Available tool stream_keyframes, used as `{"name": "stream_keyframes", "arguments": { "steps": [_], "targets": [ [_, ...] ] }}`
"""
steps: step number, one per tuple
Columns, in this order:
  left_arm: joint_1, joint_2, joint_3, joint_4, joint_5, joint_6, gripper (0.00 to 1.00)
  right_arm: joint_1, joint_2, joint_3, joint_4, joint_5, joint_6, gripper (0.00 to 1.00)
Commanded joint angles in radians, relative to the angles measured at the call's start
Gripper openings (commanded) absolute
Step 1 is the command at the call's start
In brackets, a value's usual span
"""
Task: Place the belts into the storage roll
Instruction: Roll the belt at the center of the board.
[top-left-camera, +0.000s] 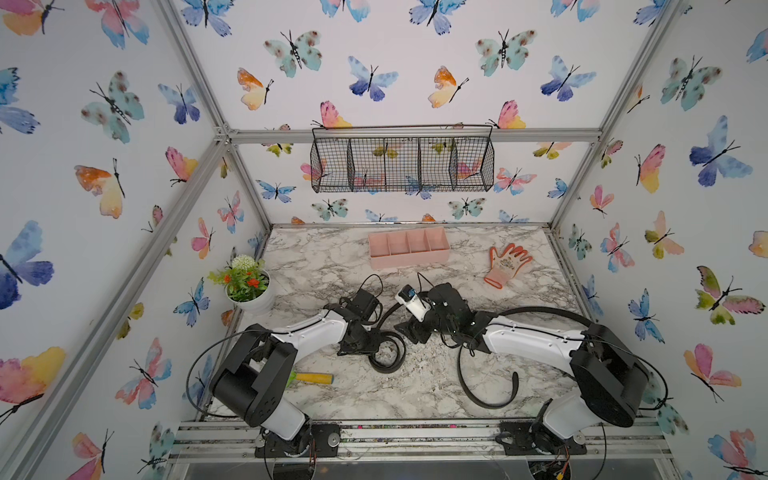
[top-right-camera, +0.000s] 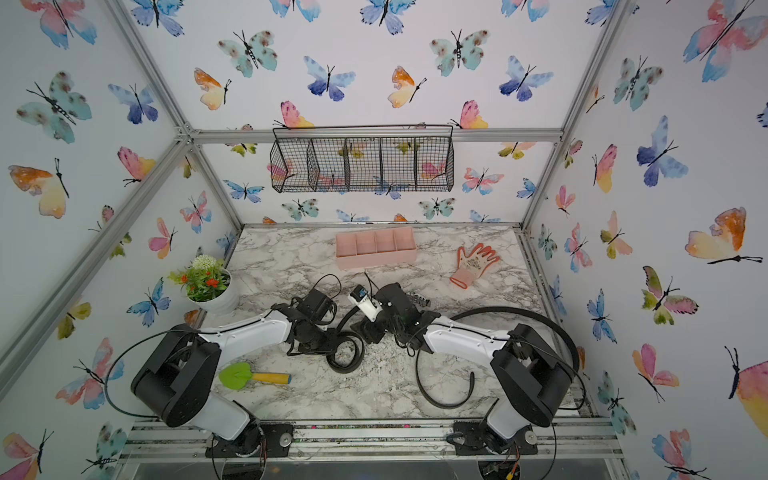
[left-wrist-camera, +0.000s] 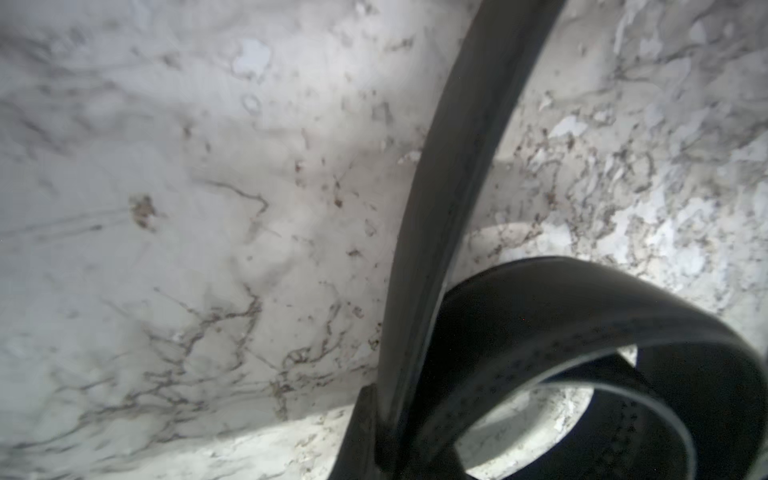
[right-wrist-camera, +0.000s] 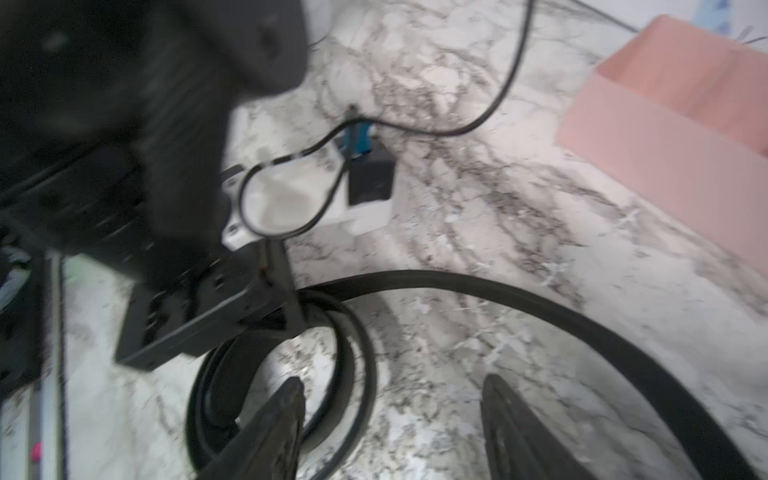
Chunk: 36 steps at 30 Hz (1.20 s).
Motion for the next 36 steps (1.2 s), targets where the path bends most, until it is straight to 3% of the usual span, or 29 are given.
{"name": "stream_keyframes", "arguments": {
  "steps": [1, 9, 20, 25, 27, 30, 36],
  "targets": [
    [-0.003, 0.030, 0.056, -0.138, -0.140, 0.048, 0.06, -0.059, 0.094, 0.094, -0.168, 0.062, -0.020, 0.72],
    [-0.008, 0.053, 0.093, -0.163, -0.165, 0.090, 0.07, -0.145, 0.306, 0.274, -0.263, 0.146, -0.133, 0.76],
    [-0.008, 0.072, 0.098, -0.145, -0.152, 0.151, 0.07, -0.171, 0.487, 0.473, -0.381, 0.107, -0.286, 0.80],
    [-0.009, 0.100, 0.123, -0.145, -0.157, 0.172, 0.07, -0.175, 0.499, 0.508, -0.445, 0.038, -0.272, 0.26],
    [-0.009, 0.111, 0.136, -0.144, -0.163, 0.177, 0.07, -0.175, 0.485, 0.495, -0.457, 0.031, -0.235, 0.16],
    [-0.009, 0.140, 0.163, -0.148, -0.167, 0.189, 0.09, -0.175, 0.445, 0.450, -0.457, 0.005, -0.150, 0.04],
    [-0.009, 0.182, 0.215, -0.153, -0.170, 0.199, 0.09, -0.177, 0.391, 0.369, -0.513, 0.048, 0.074, 0.03]
  ]
}}
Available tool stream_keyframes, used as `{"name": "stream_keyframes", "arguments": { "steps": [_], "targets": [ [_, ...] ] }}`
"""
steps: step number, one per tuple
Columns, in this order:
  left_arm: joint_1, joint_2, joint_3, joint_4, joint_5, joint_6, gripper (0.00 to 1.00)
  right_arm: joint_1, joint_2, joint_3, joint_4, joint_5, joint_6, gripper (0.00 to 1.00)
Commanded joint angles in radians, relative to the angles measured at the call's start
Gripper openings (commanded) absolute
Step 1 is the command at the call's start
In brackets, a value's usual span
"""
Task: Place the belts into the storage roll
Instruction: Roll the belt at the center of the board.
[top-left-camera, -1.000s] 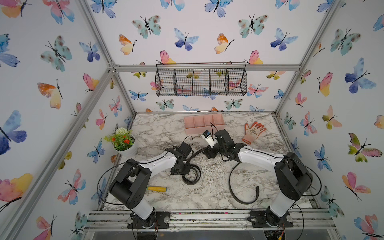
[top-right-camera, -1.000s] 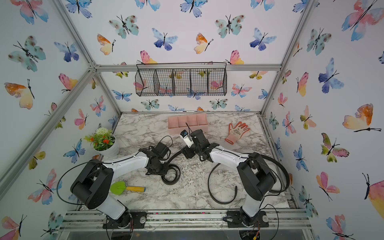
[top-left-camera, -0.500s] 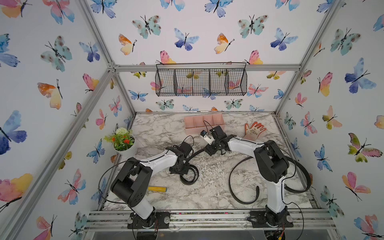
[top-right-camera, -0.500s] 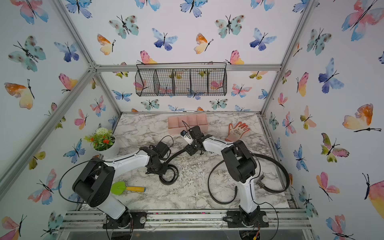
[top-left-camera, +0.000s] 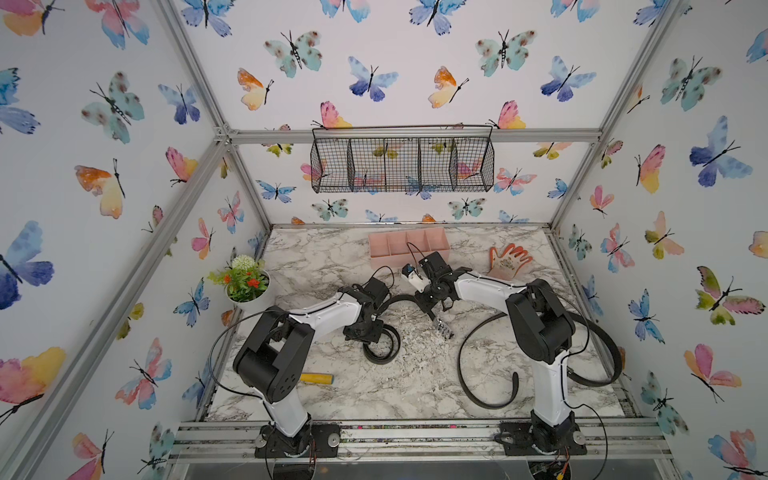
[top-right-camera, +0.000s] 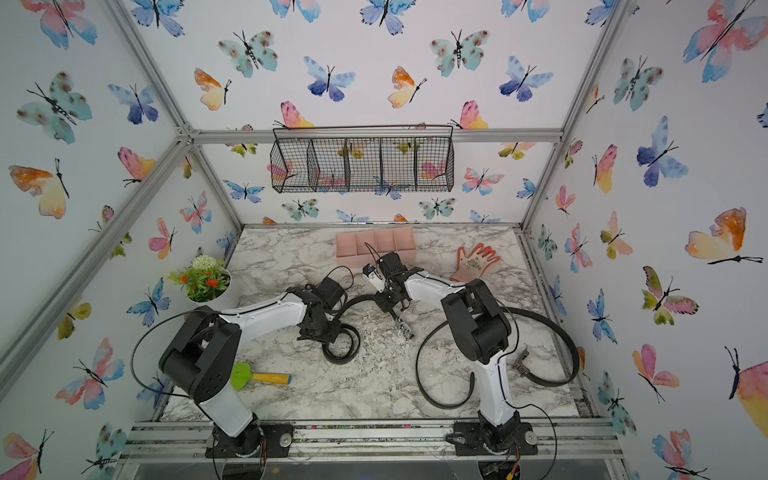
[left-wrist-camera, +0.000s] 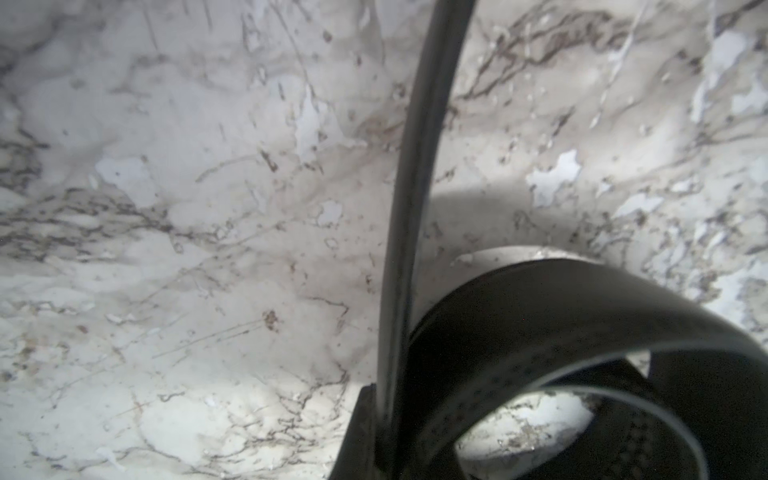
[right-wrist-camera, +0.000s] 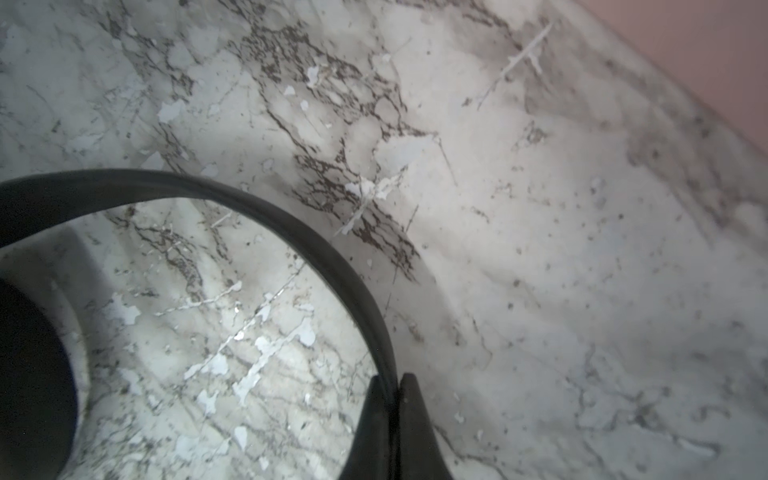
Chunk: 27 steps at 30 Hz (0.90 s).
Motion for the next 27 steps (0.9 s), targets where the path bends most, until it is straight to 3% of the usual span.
{"name": "stream_keyframes", "arguments": {
  "steps": [1, 12, 27],
  "targets": [
    [-0.005, 0.040, 0.029, -0.020, -0.009, 0.026, 0.09, -0.004, -0.047, -0.063, -0.092, 0.011, 0.174, 0.03],
    [0.004, 0.096, 0.032, 0.000, 0.005, 0.025, 0.10, -0.006, -0.157, -0.232, -0.079, 0.028, 0.314, 0.03],
    [0.006, 0.092, 0.011, 0.008, 0.009, 0.018, 0.15, -0.052, -0.175, -0.264, -0.046, 0.020, 0.397, 0.03]
  ]
}}
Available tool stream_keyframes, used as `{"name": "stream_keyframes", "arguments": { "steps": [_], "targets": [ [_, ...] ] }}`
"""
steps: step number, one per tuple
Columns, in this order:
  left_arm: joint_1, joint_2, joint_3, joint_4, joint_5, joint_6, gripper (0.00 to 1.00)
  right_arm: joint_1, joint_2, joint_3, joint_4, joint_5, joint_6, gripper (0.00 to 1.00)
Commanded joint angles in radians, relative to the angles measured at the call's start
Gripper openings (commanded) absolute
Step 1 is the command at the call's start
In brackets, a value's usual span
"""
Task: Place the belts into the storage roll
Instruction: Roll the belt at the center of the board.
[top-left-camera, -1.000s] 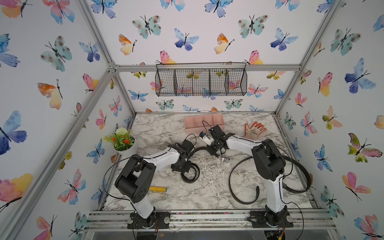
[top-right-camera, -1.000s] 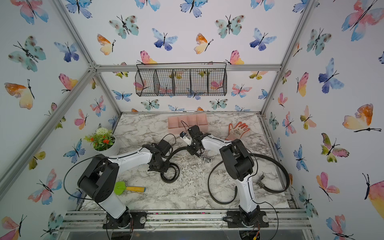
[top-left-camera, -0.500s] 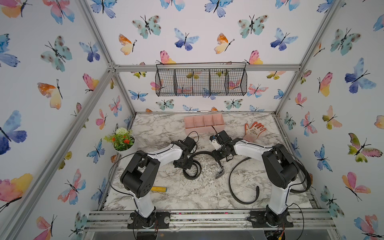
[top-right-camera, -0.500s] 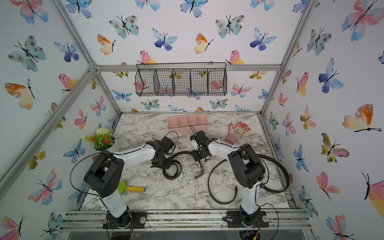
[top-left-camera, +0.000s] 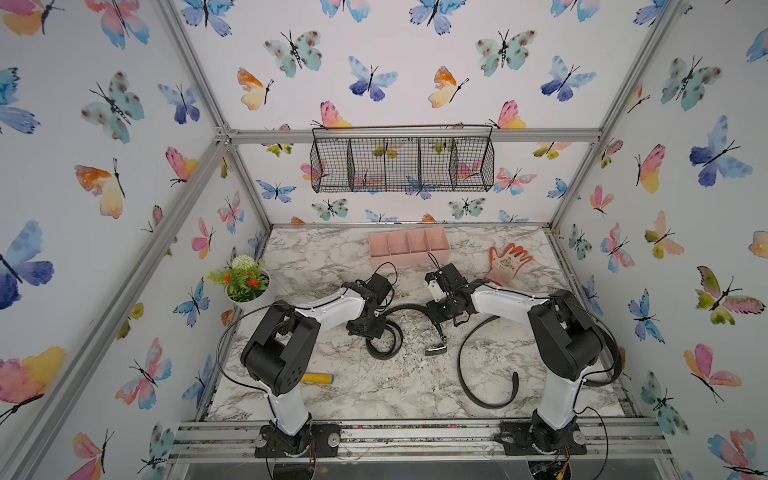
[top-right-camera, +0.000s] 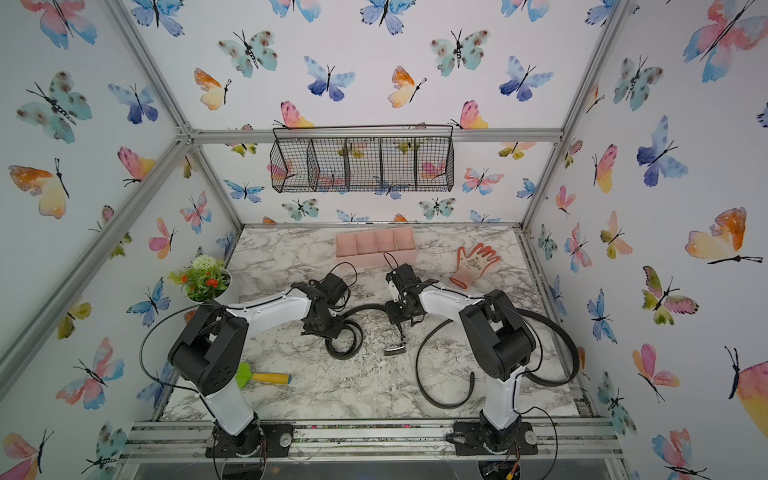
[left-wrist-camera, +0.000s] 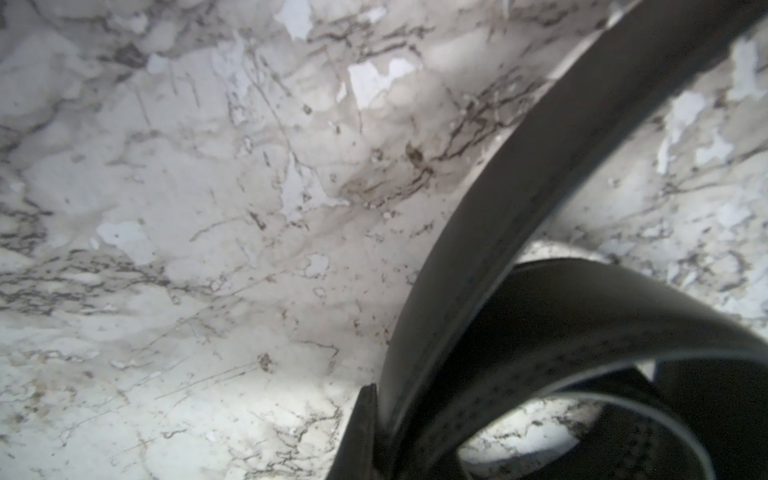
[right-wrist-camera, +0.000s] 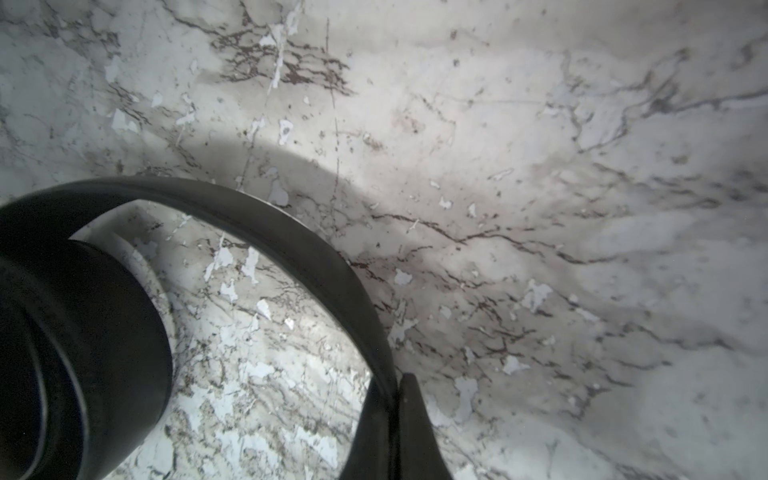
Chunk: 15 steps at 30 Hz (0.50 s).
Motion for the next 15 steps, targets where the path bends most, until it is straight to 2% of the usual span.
{"name": "stream_keyframes", "arguments": {
  "steps": [1, 15],
  "targets": [
    [0.004, 0.046, -0.034, 0.010, 0.007, 0.002, 0.15, -0.032, -0.008, -0.031, -0.058, 0.024, 0.049, 0.03],
    [0.005, 0.047, -0.034, 0.009, 0.006, 0.001, 0.18, -0.077, -0.034, -0.066, -0.062, 0.041, 0.077, 0.03]
  ]
}}
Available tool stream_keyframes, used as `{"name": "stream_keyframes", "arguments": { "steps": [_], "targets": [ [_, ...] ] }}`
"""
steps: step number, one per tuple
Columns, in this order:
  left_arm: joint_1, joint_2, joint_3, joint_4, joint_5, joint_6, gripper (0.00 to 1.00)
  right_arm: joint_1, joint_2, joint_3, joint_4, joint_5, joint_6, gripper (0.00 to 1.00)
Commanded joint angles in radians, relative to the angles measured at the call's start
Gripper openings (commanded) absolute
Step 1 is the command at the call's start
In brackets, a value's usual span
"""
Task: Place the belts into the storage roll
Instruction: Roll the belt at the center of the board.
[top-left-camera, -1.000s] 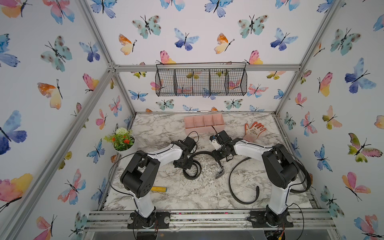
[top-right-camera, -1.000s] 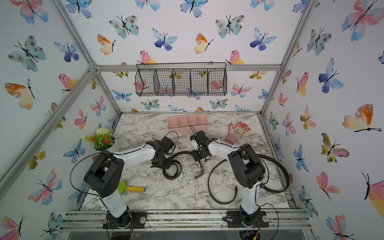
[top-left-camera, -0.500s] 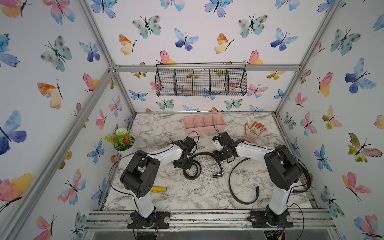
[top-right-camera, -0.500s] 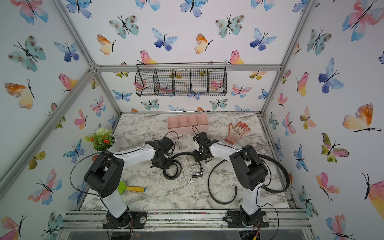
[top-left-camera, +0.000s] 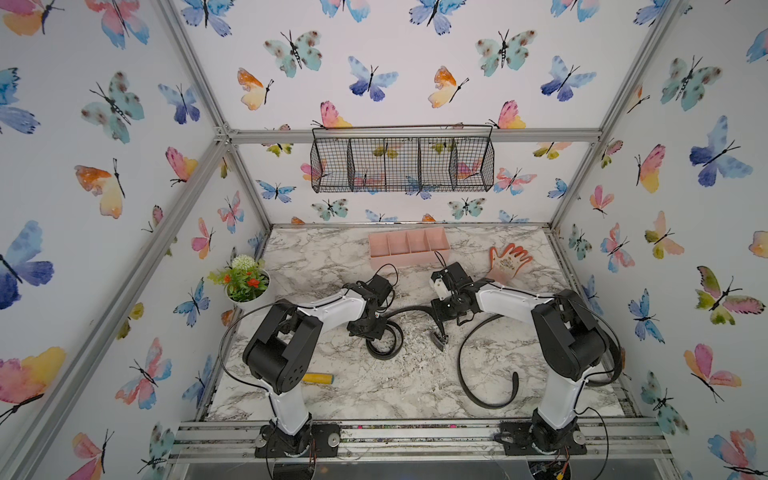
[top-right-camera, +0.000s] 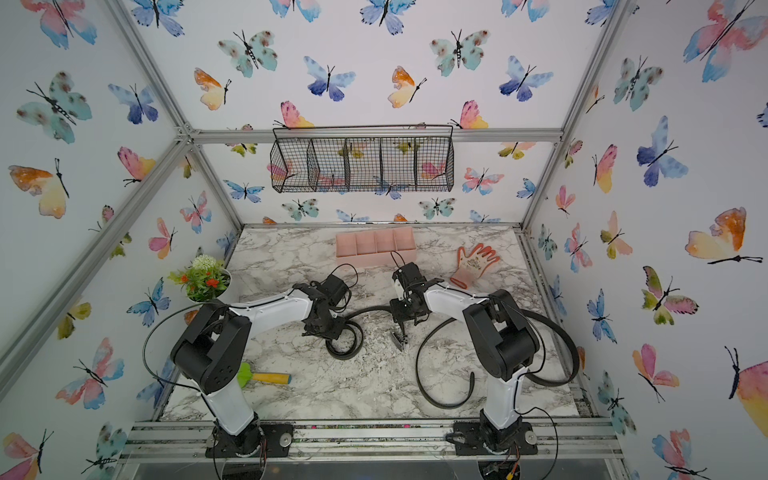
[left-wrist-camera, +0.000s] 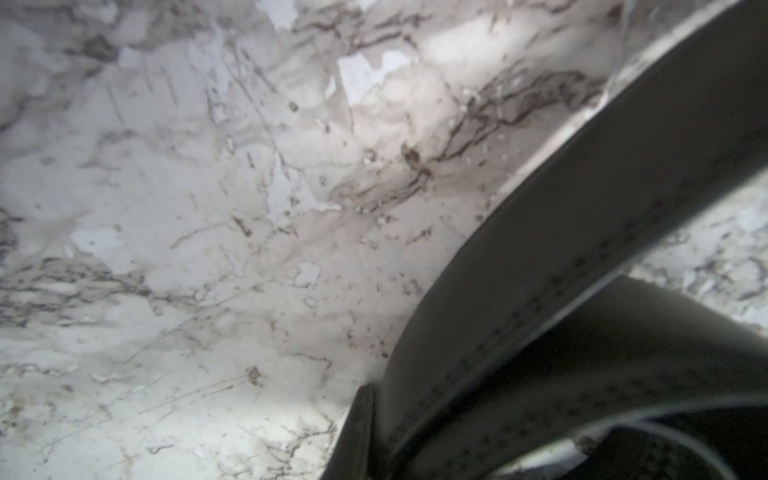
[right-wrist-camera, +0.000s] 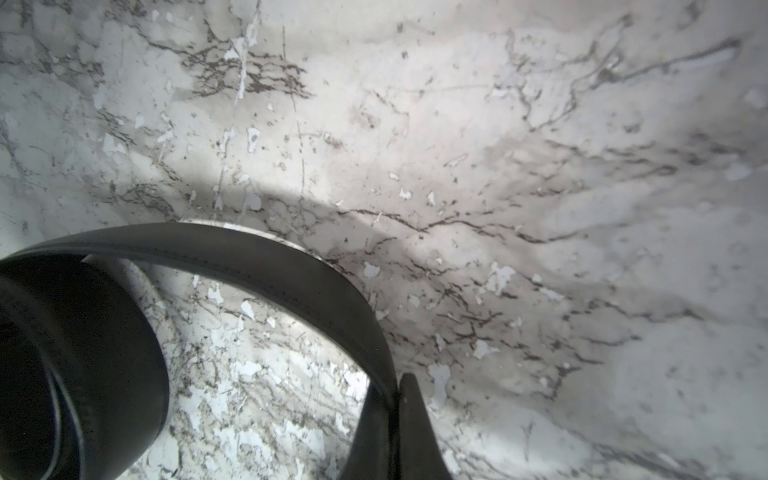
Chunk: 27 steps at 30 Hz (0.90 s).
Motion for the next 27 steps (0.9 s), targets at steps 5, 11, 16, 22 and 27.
{"name": "stream_keyframes", "arguments": {
  "steps": [5, 11, 16, 22, 27],
  "targets": [
    [0.003, 0.031, -0.030, -0.014, 0.003, -0.001, 0.18, -0.066, -0.017, -0.040, -0.063, 0.056, 0.031, 0.03],
    [0.004, 0.030, -0.032, -0.013, 0.003, -0.001, 0.18, -0.085, -0.017, -0.032, -0.069, 0.058, 0.022, 0.03],
    [0.004, 0.025, -0.036, -0.016, 0.004, -0.001, 0.18, -0.117, -0.019, -0.030, -0.074, 0.055, 0.013, 0.03],
    [0.004, 0.027, -0.037, -0.018, 0.005, -0.001, 0.19, -0.150, -0.015, -0.012, -0.080, 0.049, 0.005, 0.03],
    [0.004, 0.027, -0.037, -0.019, 0.004, -0.001, 0.19, -0.163, -0.006, 0.005, -0.087, 0.048, -0.002, 0.03]
  ]
}}
